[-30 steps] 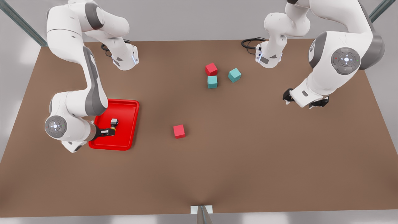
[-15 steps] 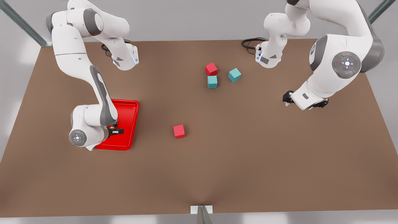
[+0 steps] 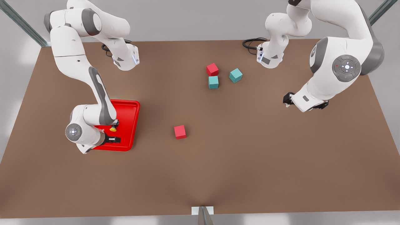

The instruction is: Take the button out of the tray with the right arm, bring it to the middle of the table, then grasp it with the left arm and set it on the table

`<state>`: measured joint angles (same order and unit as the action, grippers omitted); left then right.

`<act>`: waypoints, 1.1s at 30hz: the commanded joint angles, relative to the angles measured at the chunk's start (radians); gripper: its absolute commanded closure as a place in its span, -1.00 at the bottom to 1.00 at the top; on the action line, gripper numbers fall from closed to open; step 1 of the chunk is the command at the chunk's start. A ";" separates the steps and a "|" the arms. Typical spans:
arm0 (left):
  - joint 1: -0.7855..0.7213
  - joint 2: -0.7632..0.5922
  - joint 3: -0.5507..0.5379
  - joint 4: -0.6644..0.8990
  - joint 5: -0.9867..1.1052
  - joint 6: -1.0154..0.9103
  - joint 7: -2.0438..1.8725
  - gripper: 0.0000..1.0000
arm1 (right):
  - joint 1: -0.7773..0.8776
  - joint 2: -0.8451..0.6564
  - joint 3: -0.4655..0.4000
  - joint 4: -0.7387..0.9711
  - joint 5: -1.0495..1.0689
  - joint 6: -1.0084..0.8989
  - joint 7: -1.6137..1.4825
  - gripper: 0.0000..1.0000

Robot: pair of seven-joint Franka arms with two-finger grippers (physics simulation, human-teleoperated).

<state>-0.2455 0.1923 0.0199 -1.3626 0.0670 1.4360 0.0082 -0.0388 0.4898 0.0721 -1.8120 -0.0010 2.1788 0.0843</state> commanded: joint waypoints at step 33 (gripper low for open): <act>-0.012 0.078 0.002 -0.016 0.002 0.098 -0.007 -1.00 | -0.007 -0.158 0.003 -0.248 -0.019 0.061 0.017 -1.00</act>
<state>-0.2577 0.2711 0.0214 -1.3795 0.0696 1.5252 0.0023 -0.0461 0.3308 0.0743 -2.0611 -0.0215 2.2432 0.1004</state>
